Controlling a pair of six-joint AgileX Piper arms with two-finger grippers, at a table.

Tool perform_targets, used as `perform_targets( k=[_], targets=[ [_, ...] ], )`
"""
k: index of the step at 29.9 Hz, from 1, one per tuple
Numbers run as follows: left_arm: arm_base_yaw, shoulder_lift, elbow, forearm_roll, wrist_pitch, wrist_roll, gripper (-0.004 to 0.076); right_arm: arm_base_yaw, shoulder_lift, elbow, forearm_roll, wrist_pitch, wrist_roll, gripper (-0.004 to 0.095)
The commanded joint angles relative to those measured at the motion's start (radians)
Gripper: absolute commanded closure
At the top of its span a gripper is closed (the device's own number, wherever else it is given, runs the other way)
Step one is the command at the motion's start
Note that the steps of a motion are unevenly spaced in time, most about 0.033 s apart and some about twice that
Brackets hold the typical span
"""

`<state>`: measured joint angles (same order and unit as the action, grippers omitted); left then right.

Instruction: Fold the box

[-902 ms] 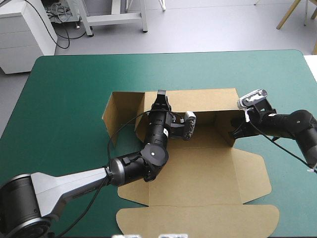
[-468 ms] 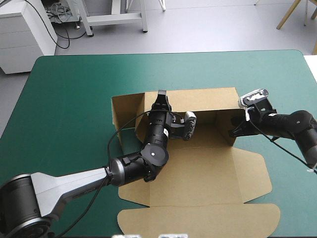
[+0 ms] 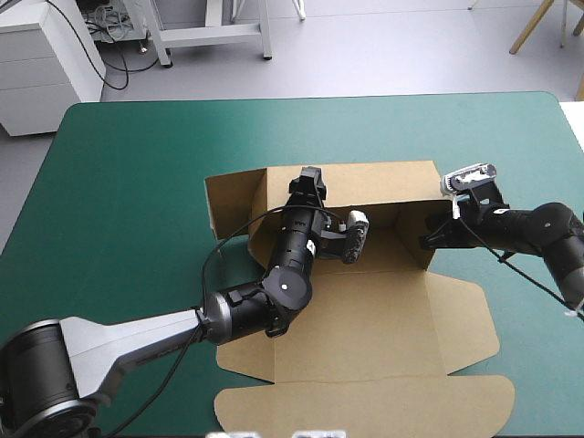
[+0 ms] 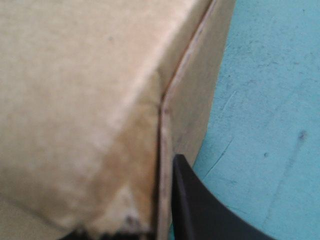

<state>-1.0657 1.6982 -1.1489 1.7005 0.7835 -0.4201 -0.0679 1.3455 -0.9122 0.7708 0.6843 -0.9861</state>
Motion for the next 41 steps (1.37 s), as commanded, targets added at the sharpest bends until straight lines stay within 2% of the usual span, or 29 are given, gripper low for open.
perform_targets(
  k=[1, 6, 14, 18, 26, 30, 35, 41],
  targets=[
    [-0.004, -0.033, -0.021, 0.115, 0.033, -0.062, 0.0237, 0.003, -0.024, -0.026, 0.024, 0.062, 0.035, 0.0910],
    [-0.008, -0.032, -0.021, 0.115, 0.036, -0.073, 0.0242, 0.003, -0.024, -0.026, 0.018, 0.062, 0.077, 0.0910],
    [-0.043, -0.067, -0.021, 0.115, 0.090, -0.095, 0.0332, 0.003, -0.024, -0.028, -0.065, 0.061, 0.171, 0.0910],
    [-0.070, -0.098, -0.021, 0.115, 0.104, -0.095, 0.0341, 0.003, -0.024, -0.030, -0.084, 0.059, 0.187, 0.0910],
    [-0.180, -0.179, -0.023, 0.115, 0.222, -0.095, 0.0348, 0.003, -0.024, -0.048, -0.117, 0.087, 0.241, 0.0910],
    [-0.206, -0.228, -0.032, 0.115, 0.294, -0.095, 0.0461, 0.003, -0.024, -0.118, -0.168, 0.135, 0.314, 0.0910],
    [-0.154, -0.325, -0.086, 0.117, 0.308, -0.091, 0.0734, 0.003, -0.024, -0.228, -0.232, 0.236, 0.437, 0.0910],
    [-0.115, -0.456, -0.159, 0.113, 0.280, -0.111, 0.0730, 0.003, -0.013, -0.354, -0.319, 0.339, 0.564, 0.0910]
  ],
)
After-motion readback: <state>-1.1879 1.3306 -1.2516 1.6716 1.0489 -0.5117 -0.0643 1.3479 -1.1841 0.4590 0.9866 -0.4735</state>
